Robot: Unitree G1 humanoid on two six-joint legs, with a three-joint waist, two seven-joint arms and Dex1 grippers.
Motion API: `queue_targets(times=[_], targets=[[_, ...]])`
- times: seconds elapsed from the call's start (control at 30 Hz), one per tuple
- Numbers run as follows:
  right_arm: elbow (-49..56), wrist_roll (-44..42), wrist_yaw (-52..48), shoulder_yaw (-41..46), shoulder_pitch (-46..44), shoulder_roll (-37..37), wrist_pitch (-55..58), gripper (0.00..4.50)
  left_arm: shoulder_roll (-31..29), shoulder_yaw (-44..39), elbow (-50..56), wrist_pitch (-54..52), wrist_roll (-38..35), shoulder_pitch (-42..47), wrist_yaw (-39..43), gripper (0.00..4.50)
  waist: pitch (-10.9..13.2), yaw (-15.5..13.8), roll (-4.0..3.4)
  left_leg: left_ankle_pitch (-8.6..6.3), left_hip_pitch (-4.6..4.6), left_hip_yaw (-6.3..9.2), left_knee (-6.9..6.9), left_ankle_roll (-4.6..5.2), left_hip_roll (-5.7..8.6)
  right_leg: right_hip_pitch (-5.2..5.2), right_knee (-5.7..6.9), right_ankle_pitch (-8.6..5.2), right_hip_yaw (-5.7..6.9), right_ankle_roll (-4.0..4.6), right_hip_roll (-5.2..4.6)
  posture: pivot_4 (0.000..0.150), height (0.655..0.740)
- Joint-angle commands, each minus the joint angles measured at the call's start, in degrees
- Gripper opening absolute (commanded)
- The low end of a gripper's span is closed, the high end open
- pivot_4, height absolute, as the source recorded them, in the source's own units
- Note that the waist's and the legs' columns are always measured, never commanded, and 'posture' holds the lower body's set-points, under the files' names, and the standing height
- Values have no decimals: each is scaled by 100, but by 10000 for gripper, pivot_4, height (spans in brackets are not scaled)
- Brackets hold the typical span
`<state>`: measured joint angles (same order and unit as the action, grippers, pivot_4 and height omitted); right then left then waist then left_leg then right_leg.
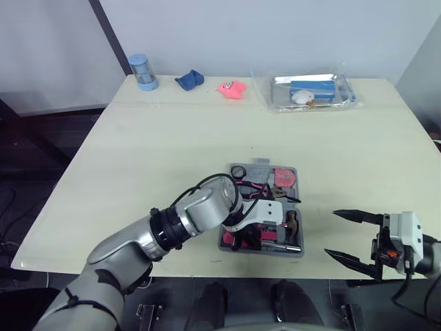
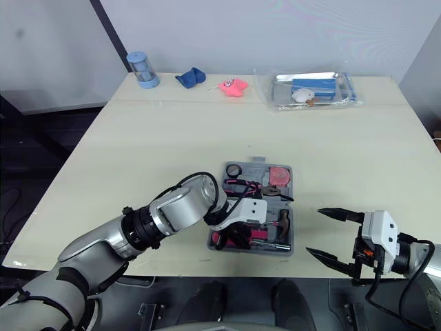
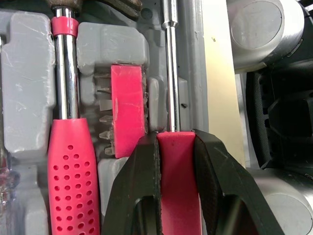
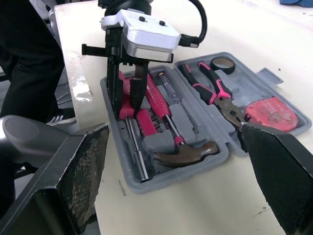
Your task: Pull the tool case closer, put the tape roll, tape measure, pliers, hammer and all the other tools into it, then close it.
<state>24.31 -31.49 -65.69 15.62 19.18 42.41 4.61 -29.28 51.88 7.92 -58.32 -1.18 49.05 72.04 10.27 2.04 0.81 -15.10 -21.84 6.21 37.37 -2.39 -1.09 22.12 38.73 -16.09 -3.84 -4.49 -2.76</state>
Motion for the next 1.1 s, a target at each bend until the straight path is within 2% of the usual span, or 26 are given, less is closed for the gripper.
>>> queue_targets(times=[0.03,1.1], targets=[[202,-85,25,152,26,-5,-97,45000,28,126,22,-73,24,61,-71,6148,0,0,0,0,0,0,0,0,0,0,0,0,0,0,0,1500,7400],[300,-217,-355,17,-45,184,21,45000,29,-16,48,-218,-84,68,-205,6148,-1,-3,-1,0,3,1,2,0,1,-5,0,0,0,0,0,1500,7400]])
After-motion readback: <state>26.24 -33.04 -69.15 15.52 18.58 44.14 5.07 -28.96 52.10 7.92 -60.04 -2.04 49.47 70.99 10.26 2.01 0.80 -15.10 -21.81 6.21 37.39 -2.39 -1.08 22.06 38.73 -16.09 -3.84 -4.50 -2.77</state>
